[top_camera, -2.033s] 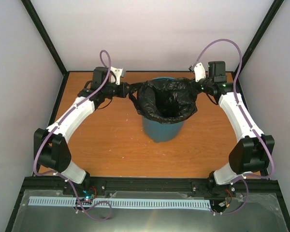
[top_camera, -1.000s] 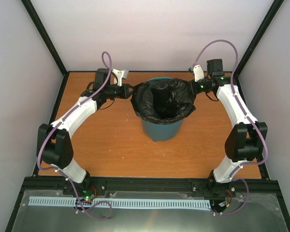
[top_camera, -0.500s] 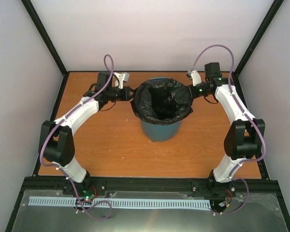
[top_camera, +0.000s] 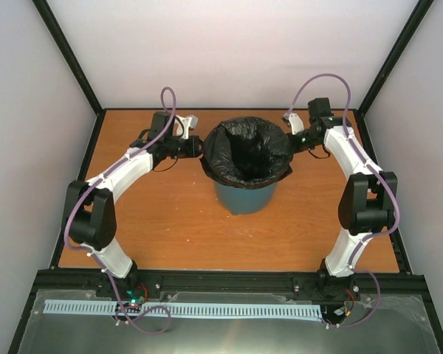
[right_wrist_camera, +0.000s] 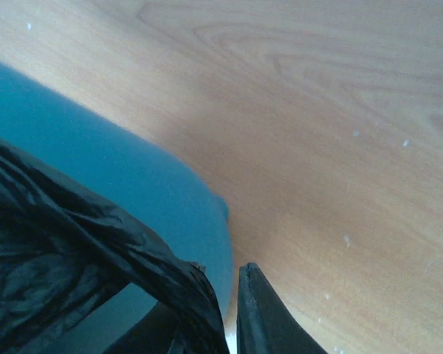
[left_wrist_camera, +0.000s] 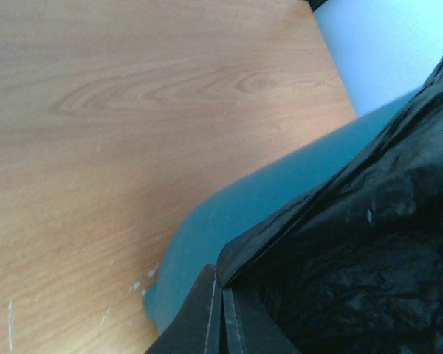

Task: Put the trash bags into the trash bin

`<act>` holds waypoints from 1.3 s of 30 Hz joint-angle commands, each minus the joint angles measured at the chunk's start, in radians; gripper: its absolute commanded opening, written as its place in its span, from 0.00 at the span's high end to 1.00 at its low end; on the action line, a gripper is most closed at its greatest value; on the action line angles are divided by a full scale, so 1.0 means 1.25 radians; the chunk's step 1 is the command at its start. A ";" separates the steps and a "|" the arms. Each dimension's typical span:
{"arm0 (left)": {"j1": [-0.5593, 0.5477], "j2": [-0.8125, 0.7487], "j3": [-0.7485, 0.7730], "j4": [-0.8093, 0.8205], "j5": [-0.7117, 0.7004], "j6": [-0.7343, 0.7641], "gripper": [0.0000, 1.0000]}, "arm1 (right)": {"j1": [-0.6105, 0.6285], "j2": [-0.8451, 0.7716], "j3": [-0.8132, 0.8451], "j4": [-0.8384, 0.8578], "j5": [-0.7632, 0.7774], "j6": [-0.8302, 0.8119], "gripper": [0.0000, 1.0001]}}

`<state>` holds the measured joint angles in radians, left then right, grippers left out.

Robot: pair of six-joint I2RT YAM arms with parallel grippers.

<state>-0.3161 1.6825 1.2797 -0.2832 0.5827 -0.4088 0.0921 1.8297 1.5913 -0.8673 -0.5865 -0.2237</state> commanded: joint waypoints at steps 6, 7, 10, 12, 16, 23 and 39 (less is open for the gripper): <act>-0.051 -0.153 -0.113 -0.047 -0.092 -0.022 0.99 | -0.009 -0.112 -0.126 0.002 0.011 -0.016 0.83; -0.051 -0.156 -0.122 -0.048 -0.092 -0.023 0.99 | -0.010 -0.122 -0.128 -0.004 0.008 -0.018 0.83; -0.050 -0.181 -0.127 -0.069 -0.106 -0.017 0.99 | -0.027 -0.187 -0.141 -0.004 0.010 -0.016 0.83; -0.047 -0.218 -0.129 -0.081 -0.141 -0.014 0.99 | -0.049 -0.234 -0.152 -0.006 0.012 -0.015 0.79; -0.034 -0.290 -0.156 -0.090 -0.182 -0.020 0.63 | -0.075 -0.292 -0.170 -0.049 0.024 -0.045 0.62; -0.027 -0.411 -0.226 -0.066 -0.176 -0.064 0.31 | -0.144 -0.404 -0.267 -0.074 0.000 -0.081 0.49; -0.054 -0.428 -0.421 0.233 0.028 -0.242 0.36 | -0.151 -0.410 -0.311 0.006 -0.105 -0.017 0.34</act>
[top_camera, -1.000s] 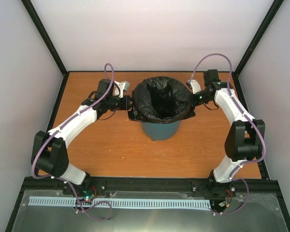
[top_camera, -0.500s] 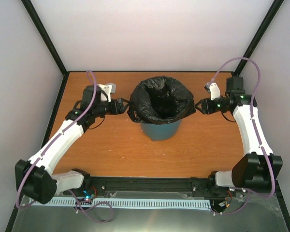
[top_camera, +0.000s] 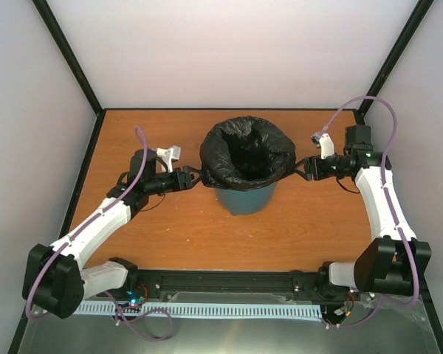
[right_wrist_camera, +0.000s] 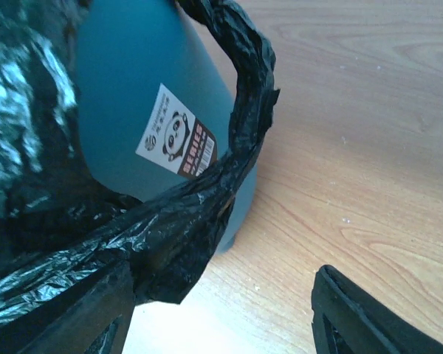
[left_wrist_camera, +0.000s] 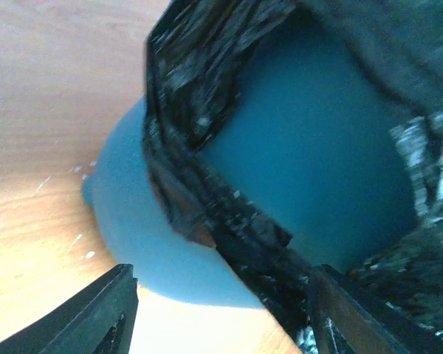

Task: Put the trash bags into the trash bin

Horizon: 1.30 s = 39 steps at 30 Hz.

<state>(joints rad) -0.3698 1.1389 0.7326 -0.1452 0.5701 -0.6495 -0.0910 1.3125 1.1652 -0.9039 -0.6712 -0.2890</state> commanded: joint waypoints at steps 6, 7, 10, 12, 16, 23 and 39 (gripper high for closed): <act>-0.016 -0.008 0.028 0.094 0.010 -0.048 0.39 | -0.014 -0.006 0.033 0.027 -0.012 0.027 0.36; -0.016 -0.020 0.032 0.084 -0.009 -0.040 0.39 | -0.016 -0.008 0.029 0.035 -0.014 0.035 0.36; -0.016 -0.042 0.040 0.082 -0.065 -0.039 0.39 | -0.016 0.012 0.037 0.044 -0.052 0.053 0.36; -0.016 -0.008 0.062 0.081 -0.043 -0.040 0.43 | -0.017 0.039 0.047 0.046 -0.074 0.059 0.36; -0.041 0.074 0.072 0.106 -0.026 -0.048 0.51 | -0.016 0.082 0.046 0.052 -0.124 0.056 0.39; -0.072 0.131 0.014 0.211 -0.017 -0.079 0.75 | -0.012 0.143 0.017 0.047 -0.198 0.032 0.70; -0.083 0.164 -0.073 0.265 -0.070 -0.051 0.99 | 0.004 0.180 -0.030 0.058 -0.155 0.000 0.97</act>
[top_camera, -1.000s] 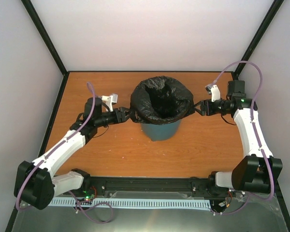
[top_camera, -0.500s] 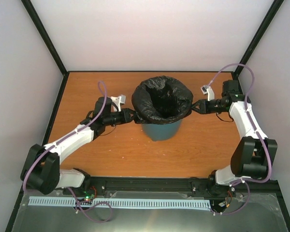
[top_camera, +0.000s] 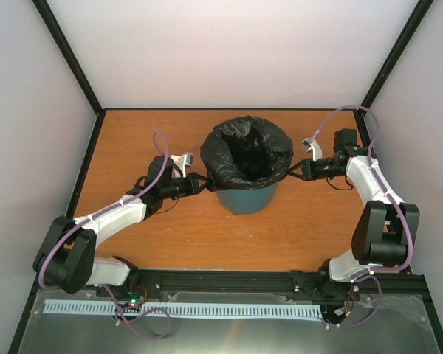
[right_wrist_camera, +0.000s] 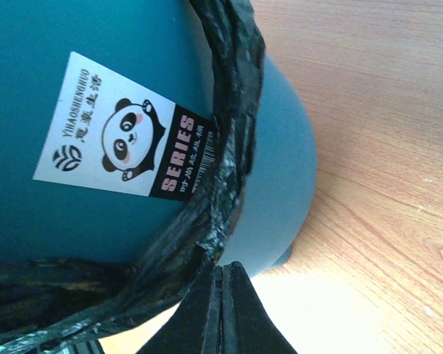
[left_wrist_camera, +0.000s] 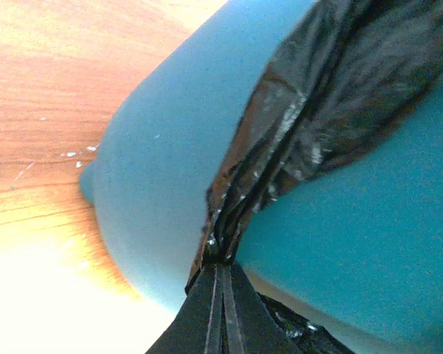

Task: Put the trash bags into the trash bin

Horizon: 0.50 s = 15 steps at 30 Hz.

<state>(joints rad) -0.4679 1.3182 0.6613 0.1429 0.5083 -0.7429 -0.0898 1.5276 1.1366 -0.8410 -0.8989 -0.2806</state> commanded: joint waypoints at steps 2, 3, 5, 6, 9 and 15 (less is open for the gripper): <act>-0.005 0.033 -0.023 0.035 -0.023 0.028 0.99 | 0.004 0.004 -0.008 0.008 0.041 -0.005 0.97; -0.005 0.037 -0.024 0.033 -0.023 0.030 0.99 | 0.002 0.002 -0.007 0.005 0.043 -0.004 0.97; -0.005 0.036 -0.026 0.032 -0.014 0.034 0.99 | -0.014 -0.004 0.000 -0.018 0.008 -0.004 0.97; -0.005 0.029 -0.026 0.026 -0.014 0.037 0.99 | -0.028 -0.006 0.006 -0.031 -0.017 -0.005 0.97; -0.005 -0.003 -0.023 -0.001 -0.031 0.052 0.99 | -0.078 -0.026 0.023 -0.040 -0.061 0.011 0.96; -0.005 -0.053 -0.009 -0.033 -0.047 0.070 0.99 | -0.087 -0.049 0.076 -0.014 -0.050 0.066 0.56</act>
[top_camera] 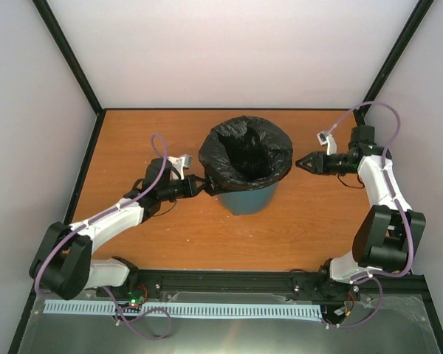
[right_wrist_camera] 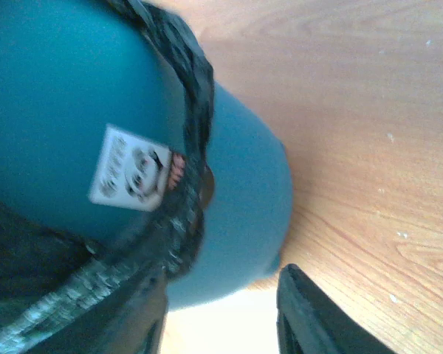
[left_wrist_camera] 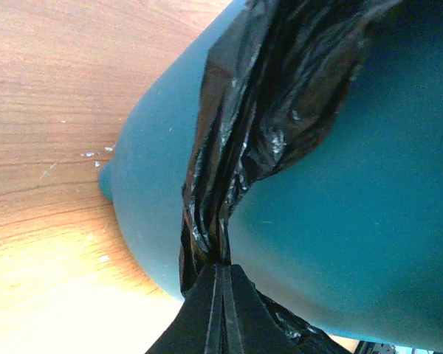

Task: Put the trash bags into the trash bin

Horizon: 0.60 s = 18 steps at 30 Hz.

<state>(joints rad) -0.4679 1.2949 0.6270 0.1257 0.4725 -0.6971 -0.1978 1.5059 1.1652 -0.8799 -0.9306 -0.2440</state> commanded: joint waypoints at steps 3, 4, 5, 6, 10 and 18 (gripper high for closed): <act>-0.005 -0.043 0.020 -0.018 -0.019 0.034 0.99 | 0.005 0.004 0.087 0.017 -0.036 0.051 0.48; -0.005 -0.044 0.022 -0.017 -0.019 0.034 0.99 | 0.011 0.020 0.101 0.012 -0.035 0.051 0.46; -0.005 -0.044 0.023 -0.016 -0.018 0.033 0.99 | 0.017 0.035 0.114 0.009 -0.033 0.052 0.46; -0.005 -0.044 0.025 -0.015 -0.018 0.033 0.99 | 0.025 0.049 0.125 0.009 -0.030 0.055 0.45; -0.005 -0.041 0.035 -0.016 -0.016 0.033 0.99 | 0.062 0.096 0.144 0.015 -0.006 0.069 0.46; -0.005 -0.023 0.042 -0.019 -0.024 0.043 0.99 | 0.095 0.154 0.121 0.030 -0.023 0.071 0.87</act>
<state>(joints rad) -0.4679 1.2545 0.6350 0.1036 0.4549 -0.6762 -0.0860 1.6833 1.3300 -0.8577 -0.9508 -0.1677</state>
